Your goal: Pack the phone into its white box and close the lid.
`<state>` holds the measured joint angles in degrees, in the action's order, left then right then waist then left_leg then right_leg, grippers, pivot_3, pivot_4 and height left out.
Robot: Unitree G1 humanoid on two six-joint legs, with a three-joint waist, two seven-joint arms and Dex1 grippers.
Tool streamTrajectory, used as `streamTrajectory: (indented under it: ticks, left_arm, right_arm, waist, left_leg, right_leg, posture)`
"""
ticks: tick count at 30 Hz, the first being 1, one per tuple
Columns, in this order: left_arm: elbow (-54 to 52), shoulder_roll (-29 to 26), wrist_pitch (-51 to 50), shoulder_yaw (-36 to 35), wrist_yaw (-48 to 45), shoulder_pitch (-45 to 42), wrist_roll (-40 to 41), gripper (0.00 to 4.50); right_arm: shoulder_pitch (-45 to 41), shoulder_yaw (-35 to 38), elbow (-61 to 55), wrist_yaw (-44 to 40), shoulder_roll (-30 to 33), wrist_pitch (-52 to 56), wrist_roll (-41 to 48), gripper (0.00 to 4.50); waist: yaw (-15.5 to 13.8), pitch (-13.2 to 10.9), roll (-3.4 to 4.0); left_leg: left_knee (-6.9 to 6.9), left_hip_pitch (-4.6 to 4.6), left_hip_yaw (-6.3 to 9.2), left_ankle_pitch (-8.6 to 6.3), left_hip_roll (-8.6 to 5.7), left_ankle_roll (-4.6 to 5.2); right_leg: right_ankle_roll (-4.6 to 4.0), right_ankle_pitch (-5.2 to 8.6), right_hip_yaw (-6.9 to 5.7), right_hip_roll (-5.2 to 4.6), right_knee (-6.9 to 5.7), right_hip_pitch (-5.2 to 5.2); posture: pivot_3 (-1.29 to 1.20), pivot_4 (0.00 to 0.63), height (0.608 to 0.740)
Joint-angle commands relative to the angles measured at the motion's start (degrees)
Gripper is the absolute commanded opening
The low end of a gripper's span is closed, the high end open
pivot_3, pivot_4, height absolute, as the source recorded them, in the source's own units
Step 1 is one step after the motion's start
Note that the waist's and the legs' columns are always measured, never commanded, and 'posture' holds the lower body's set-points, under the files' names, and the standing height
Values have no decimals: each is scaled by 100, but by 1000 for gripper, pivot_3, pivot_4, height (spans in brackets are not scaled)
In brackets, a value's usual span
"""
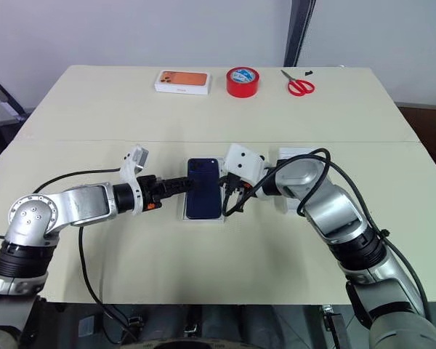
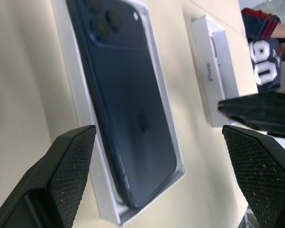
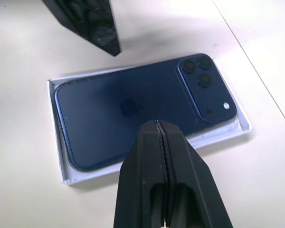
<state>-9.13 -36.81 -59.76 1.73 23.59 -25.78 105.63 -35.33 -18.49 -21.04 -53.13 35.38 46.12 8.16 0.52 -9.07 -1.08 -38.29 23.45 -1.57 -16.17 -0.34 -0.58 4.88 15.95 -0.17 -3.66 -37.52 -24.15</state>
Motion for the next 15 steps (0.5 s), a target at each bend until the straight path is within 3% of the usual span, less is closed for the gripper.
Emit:
streamTrajectory:
  ticks: [1, 5, 8, 12, 15]
  left_arm:
    - [4, 184, -41, 163, -103, -238, -189, 4478]
    - [52, 244, -7, 67, -145, -256, -323, 4478]
    - [-27, 141, 266, -276, -366, -199, -924, 4478]
    - [-473, -552, 790, -423, -1136, 208, -2913, 4478]
    - [-897, -1188, 1483, -340, -2258, 766, -4335, 4478]
  right_arm:
    - [-28, 11, -198, 41, 16, -55, 57, 0]
    - [21, 6, -249, 81, 39, -27, 63, 0]
    - [27, 20, -265, 147, 49, 16, 46, 0]
    - [-98, 21, -133, 346, -34, 118, -35, 0]
    - [-338, -156, 16, 582, -337, 361, -76, 0]
  waist:
    - [1, 0, 0]
    - [33, 0, 0]
    - [29, 0, 0]
    - [51, -1, 2]
    - [48, -4, 6]
  left_leg:
    - [0, 0, 0, 0, 0, 0]
    - [1, -1, 0, 0, 1, 0]
    - [1, -2, 0, 1, 3, -1]
    - [4, -2, -3, 1, 3, -1]
    - [7, -3, -7, 1, 4, -2]
  right_leg:
    - [0, 0, 0, 0, 1, 1]
    - [0, 0, 0, 1, 1, 0]
    - [0, 0, 0, 3, -1, -1]
    - [0, 0, 0, 8, -1, -3]
    - [-1, 1, 1, 9, 0, -7]
  posture:
    - [0, 150, 725]
    - [0, 150, 725]
    - [0, 150, 725]
    - [0, 150, 725]
    - [0, 150, 725]
